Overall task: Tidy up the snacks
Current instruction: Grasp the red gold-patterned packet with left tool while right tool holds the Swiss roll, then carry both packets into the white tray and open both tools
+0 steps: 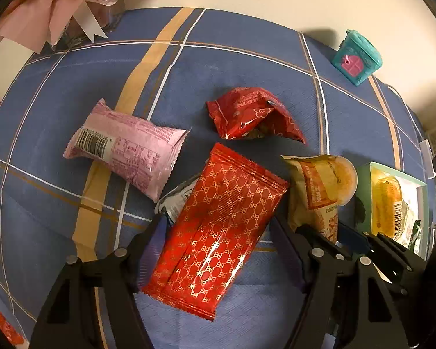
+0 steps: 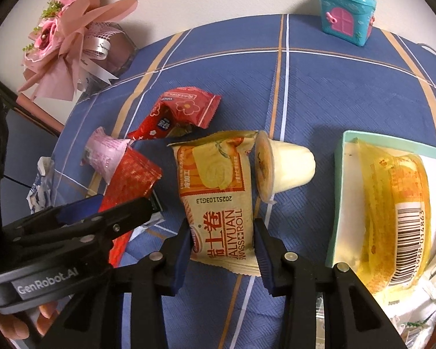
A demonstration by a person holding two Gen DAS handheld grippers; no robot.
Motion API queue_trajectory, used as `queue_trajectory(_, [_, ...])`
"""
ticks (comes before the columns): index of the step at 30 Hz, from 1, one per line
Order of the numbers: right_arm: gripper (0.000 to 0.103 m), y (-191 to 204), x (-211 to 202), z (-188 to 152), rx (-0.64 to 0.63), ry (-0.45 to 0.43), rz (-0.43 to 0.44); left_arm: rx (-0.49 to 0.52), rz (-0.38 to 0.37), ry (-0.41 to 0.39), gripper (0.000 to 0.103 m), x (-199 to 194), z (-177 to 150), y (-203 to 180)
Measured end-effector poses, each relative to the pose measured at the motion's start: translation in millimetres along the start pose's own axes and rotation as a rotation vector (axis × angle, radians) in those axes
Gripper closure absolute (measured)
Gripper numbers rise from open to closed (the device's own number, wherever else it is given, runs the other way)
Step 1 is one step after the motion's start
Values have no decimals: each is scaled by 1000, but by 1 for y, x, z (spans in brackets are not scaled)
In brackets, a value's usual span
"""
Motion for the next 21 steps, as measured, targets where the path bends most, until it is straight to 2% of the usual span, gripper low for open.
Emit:
queue_trajectory(4, [61,0,1,-2,-1,1,-2,-6,33,-17,47,-1,2,3])
queue_trajectory(7, [63,2,2,-1,7,2,9,-35,33,-26,53,-5,3,8])
queue_trajectory(21, [67,5,-22,-9,-19,-5,-3,-136,4,-62,57,-25,-3,5])
Point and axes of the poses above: each gripper's, at about its wrist camera, not at the fingertips, and x roughly the way its jaws point, y to its left, z to its top, the point moved 7 cm from there along x, roughly the way its jaws point, and after that the axes turned 5 degrees about -x, right-handed, at the moved point
